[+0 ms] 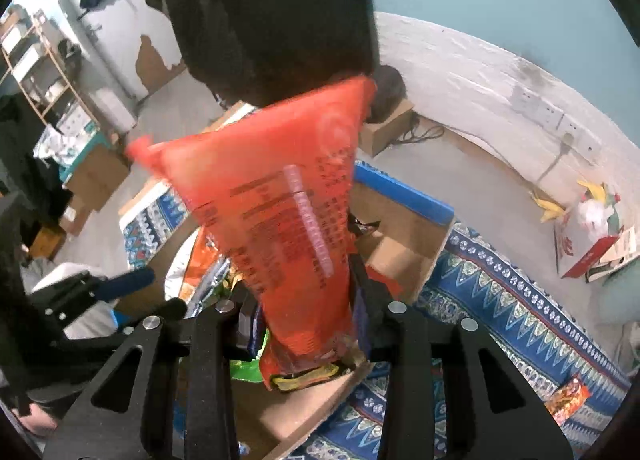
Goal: Organize snacks
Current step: 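Carry the silver bar and the orange bag over the cardboard box, then open the left tool to drop the silver bar while the right tool drops the orange bag, then move both open tools to the remaining snacks and grasp the orange fries bag with the right tool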
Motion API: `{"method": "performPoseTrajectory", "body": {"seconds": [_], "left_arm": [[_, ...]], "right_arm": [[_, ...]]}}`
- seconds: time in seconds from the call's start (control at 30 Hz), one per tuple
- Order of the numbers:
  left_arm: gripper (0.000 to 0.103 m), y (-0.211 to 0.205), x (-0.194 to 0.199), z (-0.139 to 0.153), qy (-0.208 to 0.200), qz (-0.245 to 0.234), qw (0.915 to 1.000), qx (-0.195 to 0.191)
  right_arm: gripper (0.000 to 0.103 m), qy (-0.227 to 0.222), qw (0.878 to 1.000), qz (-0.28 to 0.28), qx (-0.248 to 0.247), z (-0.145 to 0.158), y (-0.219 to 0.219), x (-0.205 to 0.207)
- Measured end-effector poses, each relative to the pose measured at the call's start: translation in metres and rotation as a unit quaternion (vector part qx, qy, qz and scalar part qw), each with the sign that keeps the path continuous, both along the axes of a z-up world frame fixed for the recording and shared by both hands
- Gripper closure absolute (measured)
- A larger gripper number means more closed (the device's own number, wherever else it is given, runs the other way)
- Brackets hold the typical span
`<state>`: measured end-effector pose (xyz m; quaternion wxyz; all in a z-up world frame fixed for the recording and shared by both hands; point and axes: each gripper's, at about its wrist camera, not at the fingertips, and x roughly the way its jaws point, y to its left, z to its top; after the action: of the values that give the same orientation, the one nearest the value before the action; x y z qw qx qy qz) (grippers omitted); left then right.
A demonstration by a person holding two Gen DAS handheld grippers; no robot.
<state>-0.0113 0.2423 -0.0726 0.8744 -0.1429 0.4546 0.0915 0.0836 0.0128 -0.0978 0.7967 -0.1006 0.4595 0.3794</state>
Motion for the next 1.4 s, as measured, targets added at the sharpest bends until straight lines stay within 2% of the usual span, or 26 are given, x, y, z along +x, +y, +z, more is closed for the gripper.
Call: {"method": "performPoseTrajectory", "body": {"seconds": [0.07, 0.17, 0.27, 0.4, 0.6, 0.83, 1.4], "left_arm": [[0.048, 0.0, 0.0, 0.002, -0.002, 0.002, 1.0, -0.003], [0.046, -0.001, -0.001, 0.003, -0.004, 0.004, 1.0, -0.003], [0.046, -0.005, 0.001, 0.004, -0.003, 0.002, 1.0, -0.006], [0.045, -0.019, 0.005, 0.007, -0.003, -0.01, 0.9999, -0.011], [0.042, -0.053, 0.016, 0.012, -0.004, -0.041, 0.9991, -0.007], [0.039, -0.097, 0.031, 0.014, 0.001, -0.082, 0.9966, -0.008], [0.038, -0.199, 0.065, -0.002, 0.037, -0.163, 0.9858, 0.011]], "right_arm": [[0.067, 0.001, 1.0, -0.001, -0.006, -0.003, 0.001, 0.001], [0.05, 0.001, 1.0, -0.003, -0.004, -0.003, 0.0, 0.0], [0.047, -0.007, 1.0, -0.008, -0.004, 0.001, -0.005, -0.002], [0.031, -0.013, 1.0, -0.021, 0.002, 0.006, -0.018, -0.003], [0.029, -0.012, 0.998, -0.057, -0.003, 0.009, -0.053, 0.004], [0.029, -0.004, 0.993, -0.121, -0.008, -0.002, -0.112, 0.018], [0.029, 0.035, 0.971, -0.235, -0.008, -0.032, -0.242, 0.037]]}}
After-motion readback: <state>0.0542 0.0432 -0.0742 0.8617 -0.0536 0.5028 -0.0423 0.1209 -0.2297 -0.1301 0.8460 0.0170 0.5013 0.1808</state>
